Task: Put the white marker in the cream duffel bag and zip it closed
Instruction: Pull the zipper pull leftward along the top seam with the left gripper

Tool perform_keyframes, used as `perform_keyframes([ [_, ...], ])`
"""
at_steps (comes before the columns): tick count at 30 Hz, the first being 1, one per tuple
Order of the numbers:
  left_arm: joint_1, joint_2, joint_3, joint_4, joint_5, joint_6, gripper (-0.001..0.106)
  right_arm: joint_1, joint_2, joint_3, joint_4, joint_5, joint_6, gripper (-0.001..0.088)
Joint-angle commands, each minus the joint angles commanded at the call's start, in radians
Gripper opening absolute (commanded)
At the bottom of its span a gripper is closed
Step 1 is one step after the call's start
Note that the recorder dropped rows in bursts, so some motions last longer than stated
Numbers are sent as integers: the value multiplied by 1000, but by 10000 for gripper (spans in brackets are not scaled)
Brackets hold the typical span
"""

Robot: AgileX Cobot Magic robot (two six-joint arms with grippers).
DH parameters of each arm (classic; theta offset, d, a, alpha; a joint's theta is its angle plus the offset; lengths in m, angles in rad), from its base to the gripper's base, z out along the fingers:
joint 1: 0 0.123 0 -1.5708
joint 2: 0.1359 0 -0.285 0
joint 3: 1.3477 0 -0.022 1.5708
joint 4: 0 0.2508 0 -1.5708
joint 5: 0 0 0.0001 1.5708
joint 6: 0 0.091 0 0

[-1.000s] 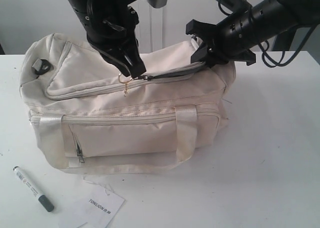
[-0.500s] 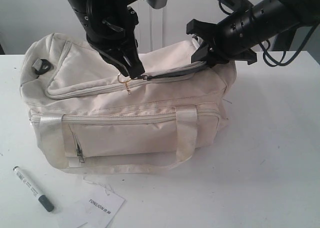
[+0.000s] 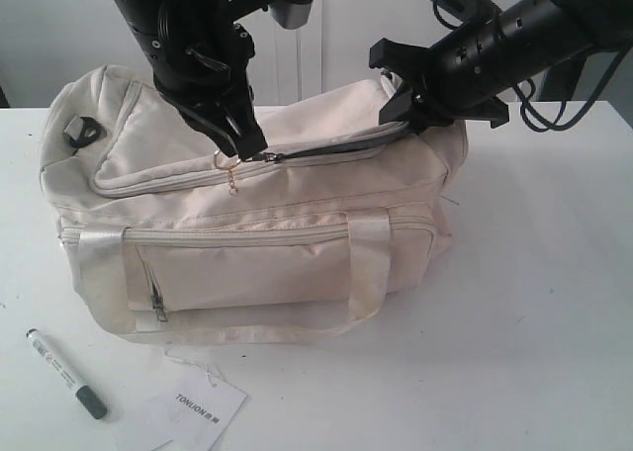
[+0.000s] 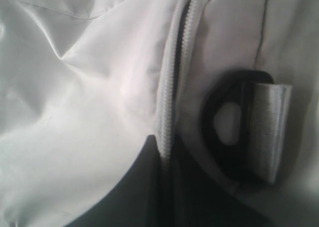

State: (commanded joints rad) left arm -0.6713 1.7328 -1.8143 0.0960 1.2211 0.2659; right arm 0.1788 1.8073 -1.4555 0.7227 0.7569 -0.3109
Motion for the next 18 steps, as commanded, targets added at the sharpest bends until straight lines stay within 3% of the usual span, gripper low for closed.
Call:
perform_keyframes([
  [8, 42, 0, 0, -8, 0, 0, 0, 0, 0, 0, 0, -2, 0, 0],
  [18, 42, 0, 11, 11, 0, 0, 0, 0, 0, 0, 0, -2, 0, 0],
])
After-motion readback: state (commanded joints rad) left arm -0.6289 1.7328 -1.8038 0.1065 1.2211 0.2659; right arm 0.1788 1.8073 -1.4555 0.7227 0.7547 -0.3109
